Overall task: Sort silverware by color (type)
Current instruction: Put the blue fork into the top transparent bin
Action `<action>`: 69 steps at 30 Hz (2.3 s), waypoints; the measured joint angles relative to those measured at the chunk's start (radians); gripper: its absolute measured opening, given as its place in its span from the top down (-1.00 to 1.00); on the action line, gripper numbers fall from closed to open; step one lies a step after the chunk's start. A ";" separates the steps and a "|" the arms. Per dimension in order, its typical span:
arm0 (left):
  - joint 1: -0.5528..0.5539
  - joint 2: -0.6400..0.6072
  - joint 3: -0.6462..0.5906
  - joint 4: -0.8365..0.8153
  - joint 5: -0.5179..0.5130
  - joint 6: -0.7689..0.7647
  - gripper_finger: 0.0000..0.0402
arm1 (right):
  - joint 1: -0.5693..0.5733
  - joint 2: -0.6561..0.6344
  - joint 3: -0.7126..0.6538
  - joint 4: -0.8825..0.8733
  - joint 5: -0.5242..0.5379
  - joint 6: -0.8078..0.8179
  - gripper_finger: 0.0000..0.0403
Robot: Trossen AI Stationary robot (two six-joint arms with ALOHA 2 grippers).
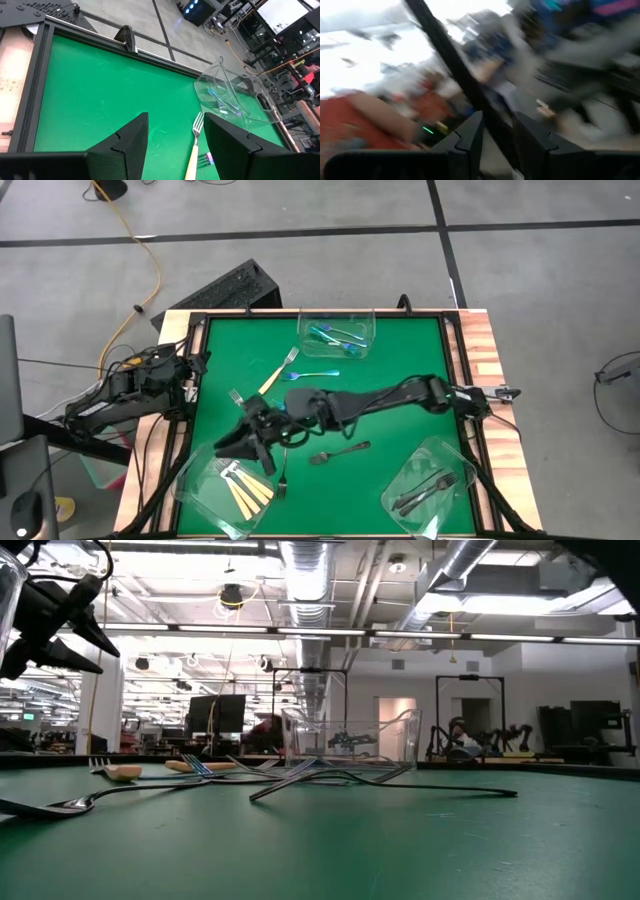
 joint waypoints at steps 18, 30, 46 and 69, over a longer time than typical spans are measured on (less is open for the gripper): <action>0.000 0.000 0.000 0.000 0.004 0.000 0.12 | 0.161 -0.403 -0.001 -0.952 0.451 -0.051 0.37; 0.000 0.000 0.000 0.000 0.010 -0.004 0.12 | 0.464 -0.570 -0.001 -1.372 0.897 0.110 0.37; 0.000 0.000 0.000 -0.004 0.005 0.000 0.12 | 0.804 -0.607 -0.009 -1.681 1.369 0.297 0.37; 0.000 0.000 0.000 -0.004 -0.016 -0.062 0.12 | 0.671 -1.038 -0.019 -1.681 1.413 -0.152 0.37</action>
